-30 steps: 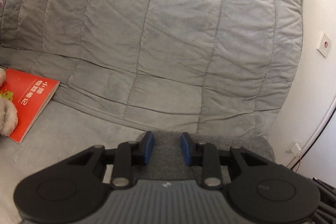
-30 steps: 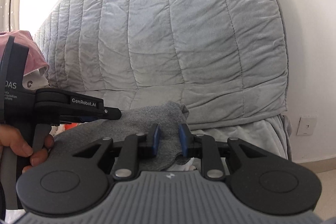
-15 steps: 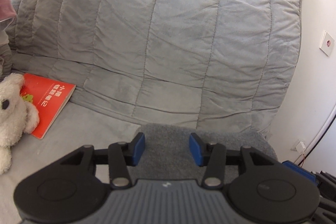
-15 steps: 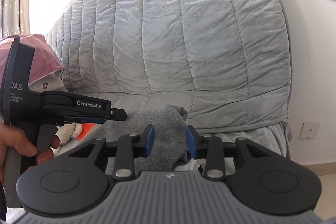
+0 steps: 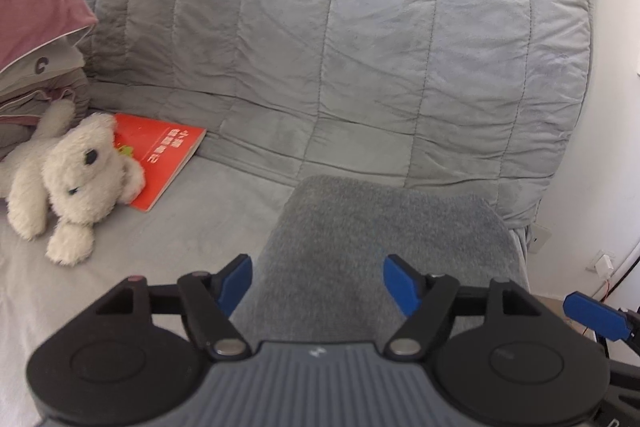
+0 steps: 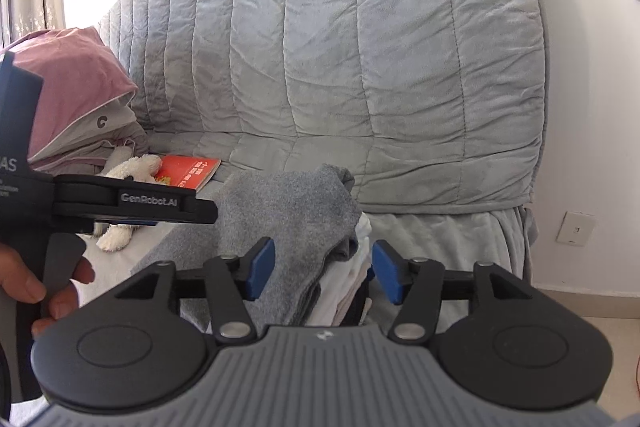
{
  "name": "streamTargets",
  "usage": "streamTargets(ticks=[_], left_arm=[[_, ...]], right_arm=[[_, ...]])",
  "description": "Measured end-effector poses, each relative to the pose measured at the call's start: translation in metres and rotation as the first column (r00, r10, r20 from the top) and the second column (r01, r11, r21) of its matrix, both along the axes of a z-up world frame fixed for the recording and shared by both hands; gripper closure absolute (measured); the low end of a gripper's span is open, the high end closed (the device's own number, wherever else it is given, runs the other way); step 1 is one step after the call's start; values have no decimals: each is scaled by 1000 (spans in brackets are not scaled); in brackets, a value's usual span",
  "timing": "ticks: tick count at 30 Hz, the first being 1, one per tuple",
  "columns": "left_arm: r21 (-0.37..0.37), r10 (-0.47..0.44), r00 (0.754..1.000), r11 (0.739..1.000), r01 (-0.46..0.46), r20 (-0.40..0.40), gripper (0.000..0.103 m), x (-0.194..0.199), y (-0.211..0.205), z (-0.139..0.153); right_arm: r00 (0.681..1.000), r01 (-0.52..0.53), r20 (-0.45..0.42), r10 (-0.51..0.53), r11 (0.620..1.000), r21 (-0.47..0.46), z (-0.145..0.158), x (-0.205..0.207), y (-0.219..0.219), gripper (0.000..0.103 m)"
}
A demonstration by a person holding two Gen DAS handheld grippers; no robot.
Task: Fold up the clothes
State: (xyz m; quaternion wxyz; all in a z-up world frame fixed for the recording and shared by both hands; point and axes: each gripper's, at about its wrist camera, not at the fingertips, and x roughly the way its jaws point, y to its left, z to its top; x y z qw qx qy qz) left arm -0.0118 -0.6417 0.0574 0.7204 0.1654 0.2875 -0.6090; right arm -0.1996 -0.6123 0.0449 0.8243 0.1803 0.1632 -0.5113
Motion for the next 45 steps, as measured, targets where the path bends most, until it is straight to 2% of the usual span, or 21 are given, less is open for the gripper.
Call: streamTargets(ticks=[2,10,14,19,27,33,37,45], left_arm=[[17,17,1000,1000,-17,2,22,-4,9,2],[94,114,993,989,-113,-11,7,-17,40,7],[149,178,984,973,-177,6,2,-22,57,2],[230,248,969,942,-245,19,1,-23,76,-8],[313,291,952,899,-307,97,1,-31,110,-29],[317,368,919,863,-393,140,1,-29,129,-38],[316,387,899,843,-435,204,1,-31,136,-44],[337,425,886,820,-463,184,1,-25,150,-56]], right_arm=[[1000,-3,-10,3,1000,7,2,-2,4,35],[999,-13,-51,15,999,38,7,-8,15,22],[996,-43,-71,47,997,58,6,-11,18,13],[989,-78,-117,86,994,73,5,-11,24,8],[956,-220,-174,236,970,103,-7,-2,34,4],[945,-262,-171,278,959,112,-8,5,40,3],[935,-281,-192,298,953,113,-10,12,42,2],[912,-329,-215,350,936,127,-13,23,51,0]])
